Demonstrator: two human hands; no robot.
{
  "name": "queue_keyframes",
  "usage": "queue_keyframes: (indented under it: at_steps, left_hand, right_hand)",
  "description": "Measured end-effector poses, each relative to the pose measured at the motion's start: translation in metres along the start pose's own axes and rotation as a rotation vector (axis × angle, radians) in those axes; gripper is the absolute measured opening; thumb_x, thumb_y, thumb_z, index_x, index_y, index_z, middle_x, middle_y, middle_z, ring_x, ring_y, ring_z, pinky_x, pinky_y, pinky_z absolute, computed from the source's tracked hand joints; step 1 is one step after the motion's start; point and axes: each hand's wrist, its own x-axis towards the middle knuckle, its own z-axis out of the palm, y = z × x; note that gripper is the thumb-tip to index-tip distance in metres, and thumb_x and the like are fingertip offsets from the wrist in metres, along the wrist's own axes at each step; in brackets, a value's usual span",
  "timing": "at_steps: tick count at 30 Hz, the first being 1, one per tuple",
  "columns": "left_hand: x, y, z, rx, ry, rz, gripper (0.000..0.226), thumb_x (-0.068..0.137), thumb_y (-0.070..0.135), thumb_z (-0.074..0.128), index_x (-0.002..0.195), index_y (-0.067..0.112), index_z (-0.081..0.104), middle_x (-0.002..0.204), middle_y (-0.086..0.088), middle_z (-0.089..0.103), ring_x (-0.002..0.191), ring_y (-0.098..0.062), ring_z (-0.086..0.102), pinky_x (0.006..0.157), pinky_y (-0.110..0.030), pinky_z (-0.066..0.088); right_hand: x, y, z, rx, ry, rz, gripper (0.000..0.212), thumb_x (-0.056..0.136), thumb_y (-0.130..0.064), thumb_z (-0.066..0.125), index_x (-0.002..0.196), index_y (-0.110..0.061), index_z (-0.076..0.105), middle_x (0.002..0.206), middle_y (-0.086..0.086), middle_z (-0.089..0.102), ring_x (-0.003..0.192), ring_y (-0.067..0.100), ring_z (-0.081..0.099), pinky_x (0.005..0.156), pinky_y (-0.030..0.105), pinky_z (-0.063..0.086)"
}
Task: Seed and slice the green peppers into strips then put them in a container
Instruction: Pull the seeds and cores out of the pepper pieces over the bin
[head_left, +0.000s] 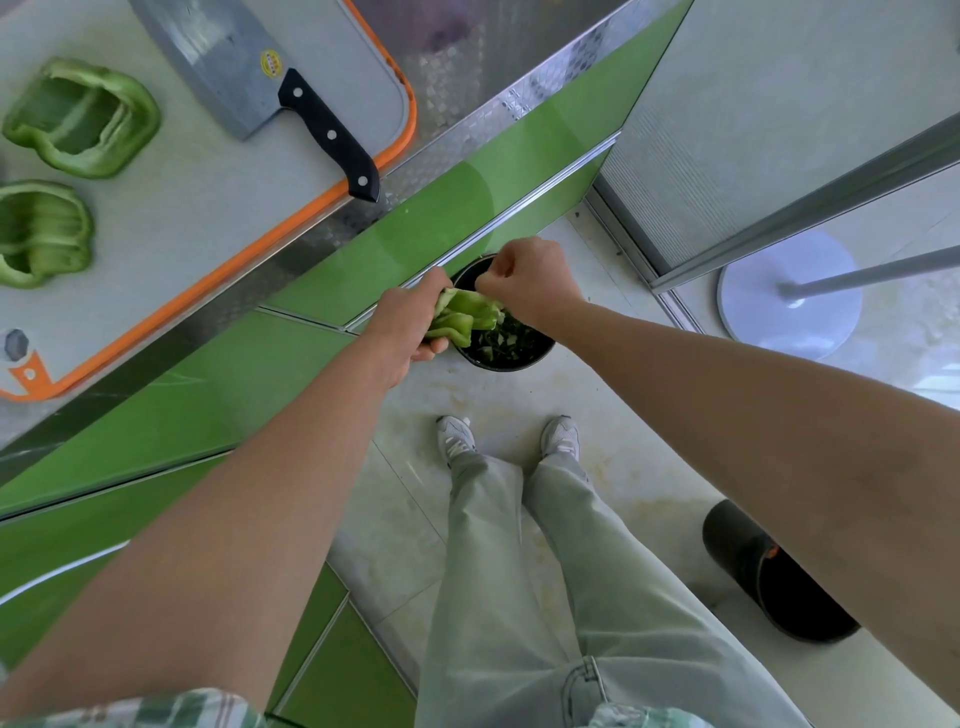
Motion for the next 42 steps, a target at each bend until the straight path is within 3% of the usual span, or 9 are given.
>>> queue_keyframes:
  at_steps: [3, 6, 9, 14, 24, 30, 35, 39, 42]
  left_hand:
    - [0.003, 0.002, -0.003, 0.018, 0.017, -0.005, 0.03, 0.088, 0.032, 0.05, 0.066, 0.012, 0.049, 0.056, -0.005, 0.05, 0.041, -0.016, 0.042, 0.033, -0.013, 0.023]
    - [0.005, 0.002, -0.005, 0.045, 0.044, -0.025, 0.028, 0.086, 0.033, 0.051, 0.068, 0.012, 0.048, 0.057, -0.005, 0.051, 0.042, -0.017, 0.043, 0.033, -0.014, 0.023]
    - [0.006, 0.001, -0.003, 0.066, 0.073, -0.029, 0.029, 0.088, 0.034, 0.051, 0.069, 0.012, 0.049, 0.058, -0.006, 0.052, 0.042, -0.017, 0.042, 0.033, -0.013, 0.022]
    - [0.005, 0.002, 0.003, 0.08, 0.075, -0.025, 0.024, 0.088, 0.031, 0.053, 0.077, 0.01, 0.049, 0.065, -0.009, 0.054, 0.043, -0.017, 0.042, 0.032, -0.012, 0.022]
    - [0.004, 0.001, 0.006, 0.084, 0.071, -0.021, 0.02, 0.085, 0.029, 0.053, 0.081, 0.009, 0.049, 0.069, -0.011, 0.052, 0.044, -0.017, 0.04, 0.034, -0.013, 0.023]
    - [0.002, 0.002, 0.007, 0.05, 0.065, -0.018, 0.023, 0.086, 0.027, 0.054, 0.072, 0.01, 0.047, 0.065, -0.008, 0.051, 0.044, -0.016, 0.041, 0.033, -0.012, 0.023]
    - [0.003, 0.003, 0.005, 0.04, 0.044, -0.018, 0.026, 0.088, 0.028, 0.053, 0.07, 0.01, 0.047, 0.06, -0.006, 0.05, 0.041, -0.015, 0.042, 0.032, -0.013, 0.024]
    - [0.008, 0.001, -0.001, 0.065, 0.066, -0.044, 0.029, 0.087, 0.034, 0.052, 0.075, 0.009, 0.049, 0.062, -0.007, 0.051, 0.043, -0.018, 0.042, 0.032, -0.013, 0.024]
    - [0.008, -0.002, -0.004, 0.075, 0.055, -0.045, 0.03, 0.088, 0.035, 0.051, 0.075, 0.009, 0.049, 0.061, -0.008, 0.051, 0.042, -0.018, 0.042, 0.033, -0.014, 0.022]
  right_hand:
    - [0.006, 0.015, -0.002, 0.095, -0.031, 0.14, 0.029, 0.092, -0.027, 0.057, 0.069, -0.009, 0.058, 0.066, 0.005, 0.057, 0.056, 0.014, 0.048, 0.054, 0.024, 0.047]
    - [0.005, 0.019, -0.01, 0.106, -0.073, 0.086, 0.014, 0.091, -0.02, 0.059, 0.096, -0.012, 0.07, 0.088, 0.0, 0.067, 0.075, 0.012, 0.059, 0.075, 0.026, 0.051]
    - [0.001, 0.01, -0.012, 0.209, -0.14, -0.017, 0.019, 0.092, -0.026, 0.058, 0.101, -0.014, 0.07, 0.087, -0.003, 0.07, 0.072, 0.005, 0.06, 0.078, 0.025, 0.051]
    - [-0.001, -0.004, -0.005, -0.067, -0.147, -0.227, 0.014, 0.083, -0.025, 0.063, 0.09, -0.018, 0.072, 0.085, -0.008, 0.068, 0.081, 0.008, 0.065, 0.08, 0.026, 0.055]
    - [-0.007, -0.01, 0.0, -0.263, -0.102, -0.298, 0.019, 0.082, -0.017, 0.056, 0.089, -0.014, 0.073, 0.085, -0.001, 0.072, 0.078, 0.015, 0.066, 0.078, 0.03, 0.055]
    - [-0.007, -0.012, 0.001, -0.292, -0.1, -0.27, 0.019, 0.082, -0.02, 0.057, 0.09, -0.01, 0.072, 0.081, 0.003, 0.07, 0.074, 0.018, 0.063, 0.072, 0.03, 0.054]
    - [-0.001, 0.003, 0.002, 0.002, -0.004, 0.04, 0.025, 0.083, -0.02, 0.061, 0.061, -0.016, 0.05, 0.061, -0.005, 0.045, 0.055, 0.009, 0.04, 0.045, 0.015, 0.029]
    - [0.002, 0.015, -0.001, 0.123, -0.013, 0.105, 0.025, 0.088, -0.025, 0.06, 0.078, -0.003, 0.065, 0.073, 0.011, 0.065, 0.063, 0.017, 0.054, 0.064, 0.033, 0.056]
    - [0.002, 0.016, -0.004, 0.115, -0.033, 0.037, 0.012, 0.091, -0.022, 0.058, 0.089, -0.012, 0.065, 0.085, 0.003, 0.065, 0.074, 0.014, 0.057, 0.067, 0.026, 0.047]
